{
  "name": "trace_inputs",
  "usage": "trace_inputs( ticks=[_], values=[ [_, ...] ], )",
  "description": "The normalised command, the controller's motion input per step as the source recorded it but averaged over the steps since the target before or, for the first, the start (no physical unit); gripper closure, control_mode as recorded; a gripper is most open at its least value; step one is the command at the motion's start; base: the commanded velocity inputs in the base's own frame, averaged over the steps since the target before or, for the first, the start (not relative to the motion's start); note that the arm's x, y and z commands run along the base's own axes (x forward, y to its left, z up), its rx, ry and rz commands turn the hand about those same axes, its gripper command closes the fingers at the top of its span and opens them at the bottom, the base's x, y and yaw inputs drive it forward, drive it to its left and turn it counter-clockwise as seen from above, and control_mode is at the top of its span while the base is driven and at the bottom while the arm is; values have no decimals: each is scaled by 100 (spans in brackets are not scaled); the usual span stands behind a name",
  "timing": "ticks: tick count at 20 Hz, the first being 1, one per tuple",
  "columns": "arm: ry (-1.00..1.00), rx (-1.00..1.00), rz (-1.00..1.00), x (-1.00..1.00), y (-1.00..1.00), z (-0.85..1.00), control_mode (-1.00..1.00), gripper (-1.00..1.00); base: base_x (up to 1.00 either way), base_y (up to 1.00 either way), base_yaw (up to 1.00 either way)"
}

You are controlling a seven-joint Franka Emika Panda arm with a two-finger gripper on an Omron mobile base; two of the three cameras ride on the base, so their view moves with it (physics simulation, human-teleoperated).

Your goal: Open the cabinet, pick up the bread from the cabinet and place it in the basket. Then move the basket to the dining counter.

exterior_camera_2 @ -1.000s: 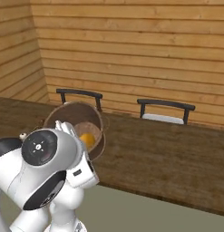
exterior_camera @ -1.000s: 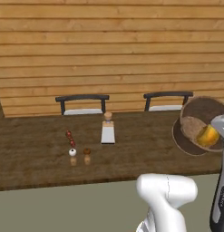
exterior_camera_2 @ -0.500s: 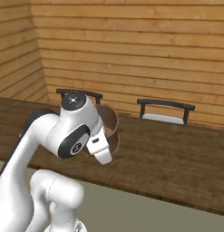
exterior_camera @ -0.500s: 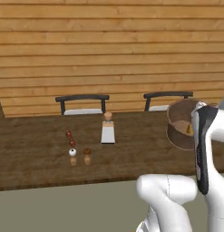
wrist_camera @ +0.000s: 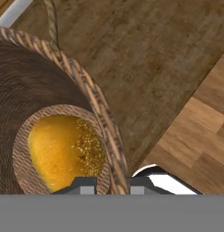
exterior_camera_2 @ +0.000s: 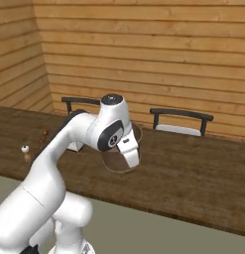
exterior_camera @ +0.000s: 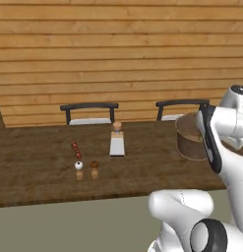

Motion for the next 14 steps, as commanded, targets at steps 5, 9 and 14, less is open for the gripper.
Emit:
trace_inputs(
  ticks=[5,9,14],
  values=[
    [-3,0,1,50,-14,-43,-100,100,0,0,0],
    [1,0,0,62,-8,-43,-100,100,0,0,0],
    [2,3,1,39,-21,-38,-100,100,0,0,0]
  ],
)
